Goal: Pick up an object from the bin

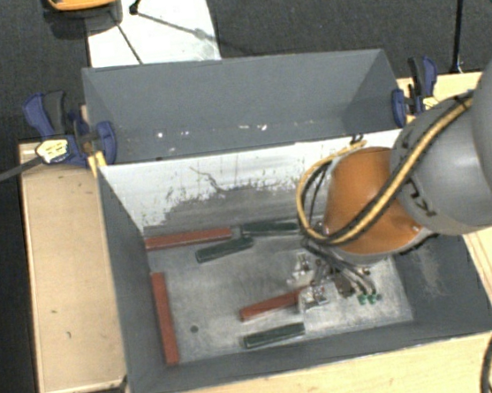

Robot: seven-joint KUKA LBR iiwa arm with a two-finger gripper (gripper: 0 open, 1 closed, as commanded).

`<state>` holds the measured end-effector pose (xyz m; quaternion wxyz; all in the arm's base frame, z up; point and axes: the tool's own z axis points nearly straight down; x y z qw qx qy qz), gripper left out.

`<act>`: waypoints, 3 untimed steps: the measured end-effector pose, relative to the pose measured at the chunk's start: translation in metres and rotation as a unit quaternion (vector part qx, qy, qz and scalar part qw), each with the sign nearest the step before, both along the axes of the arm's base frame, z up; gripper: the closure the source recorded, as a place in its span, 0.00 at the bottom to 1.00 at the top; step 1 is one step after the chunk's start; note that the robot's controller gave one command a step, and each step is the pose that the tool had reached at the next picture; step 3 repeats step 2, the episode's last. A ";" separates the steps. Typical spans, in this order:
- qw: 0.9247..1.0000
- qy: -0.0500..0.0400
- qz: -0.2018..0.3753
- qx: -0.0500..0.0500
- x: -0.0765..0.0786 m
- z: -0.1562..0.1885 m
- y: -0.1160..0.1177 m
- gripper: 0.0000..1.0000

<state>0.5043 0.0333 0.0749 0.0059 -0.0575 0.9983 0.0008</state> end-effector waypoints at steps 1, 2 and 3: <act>1.000 0.000 0.001 0.000 0.000 0.000 0.000 1.00; 1.000 0.004 0.001 -0.001 -0.012 0.144 -0.021 1.00; 1.000 0.004 0.001 -0.001 -0.012 0.144 -0.021 1.00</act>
Offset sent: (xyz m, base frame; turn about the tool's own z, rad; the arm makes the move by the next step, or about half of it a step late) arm -0.0134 -0.0205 0.1430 -0.0031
